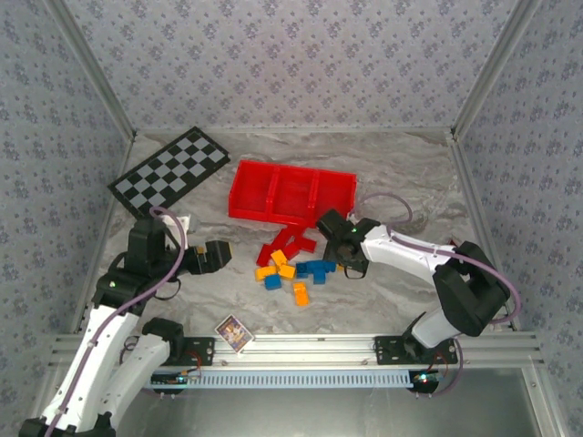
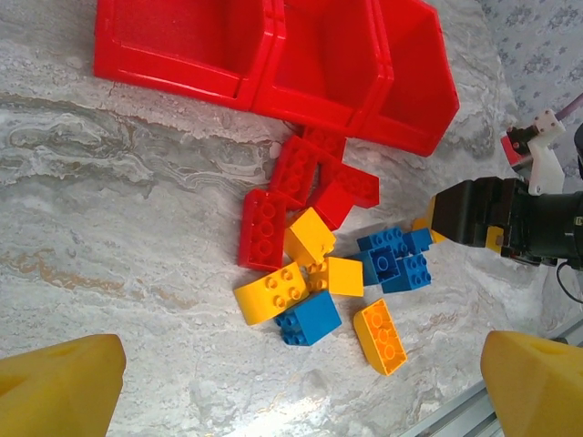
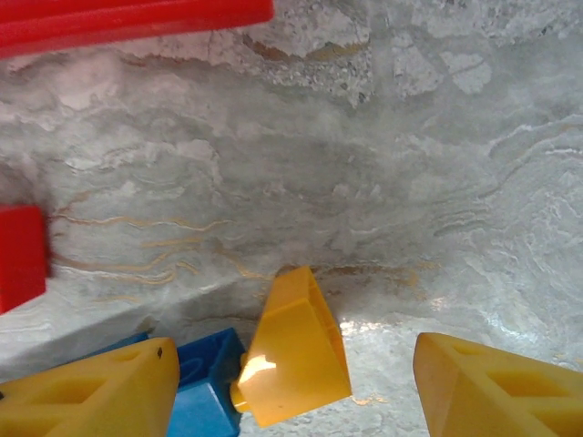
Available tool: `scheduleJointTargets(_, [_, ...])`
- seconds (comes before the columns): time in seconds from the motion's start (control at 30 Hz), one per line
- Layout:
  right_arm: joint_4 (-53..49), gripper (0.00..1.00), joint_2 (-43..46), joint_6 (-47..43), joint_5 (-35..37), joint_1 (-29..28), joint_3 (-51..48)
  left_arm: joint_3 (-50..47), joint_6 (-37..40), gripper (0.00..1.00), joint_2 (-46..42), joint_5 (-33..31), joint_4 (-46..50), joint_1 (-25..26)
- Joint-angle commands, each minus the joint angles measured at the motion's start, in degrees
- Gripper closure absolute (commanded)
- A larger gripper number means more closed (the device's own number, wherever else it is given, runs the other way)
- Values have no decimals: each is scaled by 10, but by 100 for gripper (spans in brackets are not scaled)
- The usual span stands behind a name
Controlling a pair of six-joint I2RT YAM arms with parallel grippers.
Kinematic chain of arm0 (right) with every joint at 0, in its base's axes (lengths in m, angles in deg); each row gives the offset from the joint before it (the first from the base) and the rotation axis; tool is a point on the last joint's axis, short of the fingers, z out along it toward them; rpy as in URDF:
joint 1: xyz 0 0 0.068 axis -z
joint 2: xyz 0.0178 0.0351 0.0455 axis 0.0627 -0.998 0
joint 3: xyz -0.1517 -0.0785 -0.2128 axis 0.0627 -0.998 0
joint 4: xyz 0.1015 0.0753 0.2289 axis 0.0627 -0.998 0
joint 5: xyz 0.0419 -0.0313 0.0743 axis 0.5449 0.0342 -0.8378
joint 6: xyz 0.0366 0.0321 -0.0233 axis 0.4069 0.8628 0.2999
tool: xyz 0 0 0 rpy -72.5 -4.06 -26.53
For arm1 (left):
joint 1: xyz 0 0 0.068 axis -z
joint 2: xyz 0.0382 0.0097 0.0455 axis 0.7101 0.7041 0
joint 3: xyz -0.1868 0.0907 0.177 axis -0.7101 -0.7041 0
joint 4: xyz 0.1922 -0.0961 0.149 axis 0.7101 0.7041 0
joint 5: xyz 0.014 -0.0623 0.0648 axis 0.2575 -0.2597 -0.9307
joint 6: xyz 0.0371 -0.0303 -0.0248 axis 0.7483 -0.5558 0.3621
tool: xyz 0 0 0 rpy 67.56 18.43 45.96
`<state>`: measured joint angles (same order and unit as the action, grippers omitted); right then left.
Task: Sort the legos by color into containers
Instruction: Pick up the lego from the center of the table.
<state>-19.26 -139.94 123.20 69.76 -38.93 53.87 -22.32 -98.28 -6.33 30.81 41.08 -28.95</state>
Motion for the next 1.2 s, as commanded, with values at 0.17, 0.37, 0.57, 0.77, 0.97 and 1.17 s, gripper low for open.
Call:
scheduleJointTargets(0.17, [0, 37, -7, -16, -4, 6, -12, 0, 1, 0, 6, 0, -10, 6])
scheduleJointTargets(0.37, [8, 47, -27, -24, -13, 11, -18, -1, -3, 0, 7, -9, -8, 6])
scheduleJointTargets(0.57, [9, 55, -32, -29, -8, 15, -24, -2, -5, 0, 9, -19, -7, 7])
scheduleJointTargets(0.77, [2, 59, -25, -32, 1, 17, -30, -2, -6, 0, 11, -23, -6, 7])
scheduleJointTargets(0.97, [-7, 64, -9, -42, 13, 20, -31, -1, -7, 0, 19, -25, -5, 7])
scheduleJointTargets(1.17, [-4, 71, 20, -55, 27, 19, -31, -1, -9, 0, 20, -32, -5, 8])
